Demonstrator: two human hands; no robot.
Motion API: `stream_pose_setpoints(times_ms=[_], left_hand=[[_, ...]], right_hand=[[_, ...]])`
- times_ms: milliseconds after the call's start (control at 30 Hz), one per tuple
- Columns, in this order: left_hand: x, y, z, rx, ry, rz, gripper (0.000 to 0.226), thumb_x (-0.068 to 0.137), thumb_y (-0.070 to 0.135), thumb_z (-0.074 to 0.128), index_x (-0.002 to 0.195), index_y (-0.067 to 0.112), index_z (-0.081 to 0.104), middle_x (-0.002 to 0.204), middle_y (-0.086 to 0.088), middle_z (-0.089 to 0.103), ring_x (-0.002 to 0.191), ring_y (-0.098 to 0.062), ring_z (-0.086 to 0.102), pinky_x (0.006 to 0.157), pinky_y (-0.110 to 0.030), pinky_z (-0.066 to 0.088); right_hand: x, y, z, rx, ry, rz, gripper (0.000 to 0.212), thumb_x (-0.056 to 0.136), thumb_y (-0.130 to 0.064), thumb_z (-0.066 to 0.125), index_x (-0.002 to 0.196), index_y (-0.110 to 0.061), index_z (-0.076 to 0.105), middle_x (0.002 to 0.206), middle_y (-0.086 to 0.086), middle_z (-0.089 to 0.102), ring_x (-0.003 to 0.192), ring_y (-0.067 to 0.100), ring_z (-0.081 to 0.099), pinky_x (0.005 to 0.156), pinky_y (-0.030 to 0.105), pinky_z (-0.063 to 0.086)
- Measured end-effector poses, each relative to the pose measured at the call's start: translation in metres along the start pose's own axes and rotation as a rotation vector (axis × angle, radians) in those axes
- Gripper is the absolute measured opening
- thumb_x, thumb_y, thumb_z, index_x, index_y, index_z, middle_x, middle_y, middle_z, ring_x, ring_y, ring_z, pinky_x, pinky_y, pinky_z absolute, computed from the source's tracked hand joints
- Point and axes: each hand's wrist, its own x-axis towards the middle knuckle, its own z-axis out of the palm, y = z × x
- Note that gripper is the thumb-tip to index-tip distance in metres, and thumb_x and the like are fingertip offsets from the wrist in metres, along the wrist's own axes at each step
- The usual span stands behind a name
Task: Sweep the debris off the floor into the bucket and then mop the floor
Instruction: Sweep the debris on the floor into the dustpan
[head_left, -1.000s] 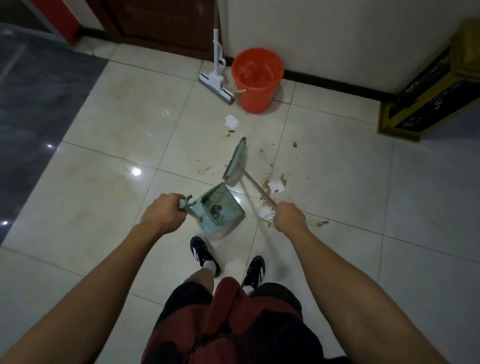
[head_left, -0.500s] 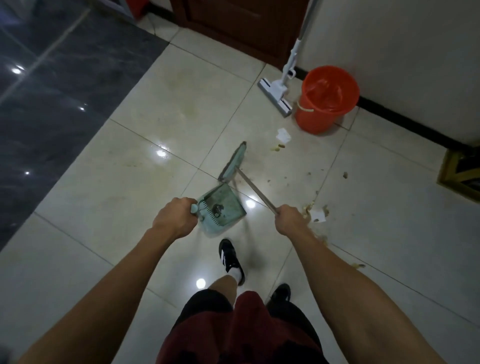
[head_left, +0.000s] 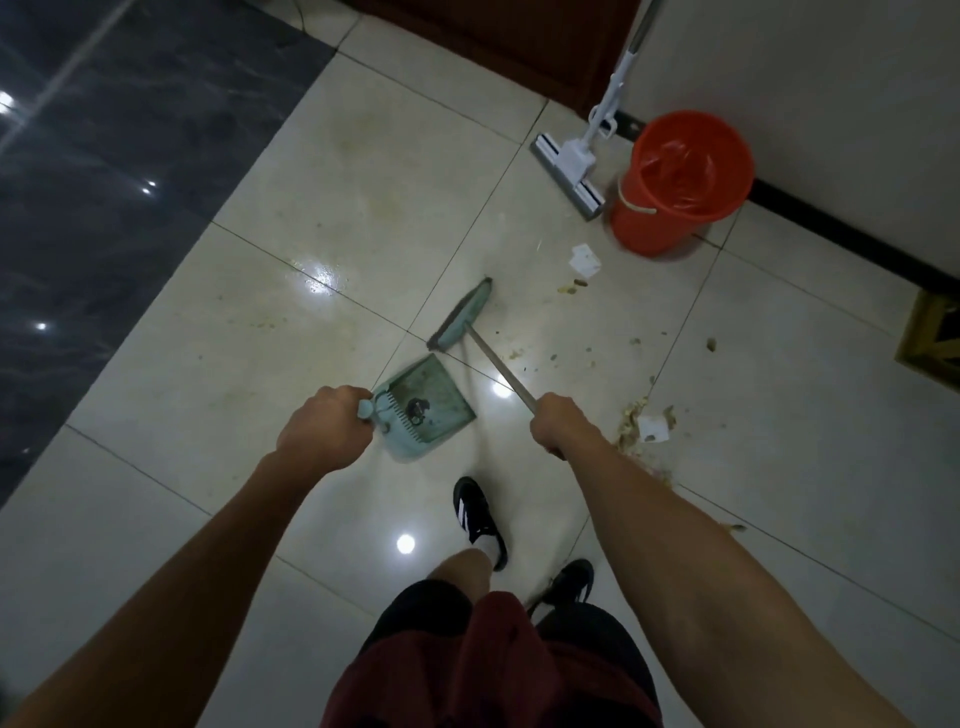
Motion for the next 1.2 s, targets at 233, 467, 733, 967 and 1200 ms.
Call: stream_pose_setpoints(times_ms=[233,467,733,967,1200], left_hand=[[0.002,0.021,0.001,0.035,-0.015,0.018,0.005,0.088,0.022,0.061,0.085,0.027,0.061,0.091,-0.009,0.065,0.081,-0.033,0.063,0.067,-0.034,0.049],[-0.009,0.074,0.018,0.096,-0.015,0.077,0.008,0.086,0.022,0.06,0.086,0.03,0.061,0.091,-0.008,0.066,0.081,-0.032,0.064,0.072,-0.038,0.057],[-0.038,0.155,0.054,0.155,-0.018,0.154,0.011,0.086,0.02,0.061,0.093,0.027,0.068,0.093,-0.008,0.066,0.082,-0.031,0.064,0.074,-0.04,0.058],[-0.06,0.239,0.091,0.237,-0.036,0.262,0.015,0.085,0.017,0.059,0.091,0.026,0.069,0.091,-0.007,0.069,0.081,-0.03,0.065,0.074,-0.04,0.059],[-0.071,0.31,0.119,0.306,-0.079,0.378,0.014,0.088,0.016,0.059,0.09,0.024,0.069,0.09,-0.009,0.07,0.079,-0.031,0.065,0.075,-0.045,0.06]], right_hand=[[-0.015,0.046,0.002,-0.178,0.049,0.017,0.027,0.097,-0.014,0.049,0.121,-0.008,0.06,0.111,0.009,0.065,0.096,0.027,0.067,0.067,0.031,0.045],[-0.039,0.114,0.008,-0.173,0.068,0.057,0.029,0.097,-0.011,0.045,0.12,-0.009,0.061,0.114,0.01,0.066,0.1,0.027,0.067,0.074,0.032,0.051],[-0.082,0.226,0.014,-0.079,0.106,0.161,0.029,0.098,-0.015,0.045,0.123,-0.011,0.061,0.12,0.01,0.064,0.105,0.027,0.065,0.085,0.035,0.053],[-0.12,0.324,0.017,-0.003,0.119,0.281,0.034,0.099,-0.014,0.04,0.125,-0.008,0.06,0.118,0.011,0.065,0.103,0.028,0.066,0.082,0.036,0.054],[-0.15,0.389,0.013,0.02,0.12,0.327,0.032,0.095,-0.011,0.047,0.125,-0.012,0.06,0.121,0.01,0.063,0.107,0.028,0.065,0.085,0.035,0.053]])
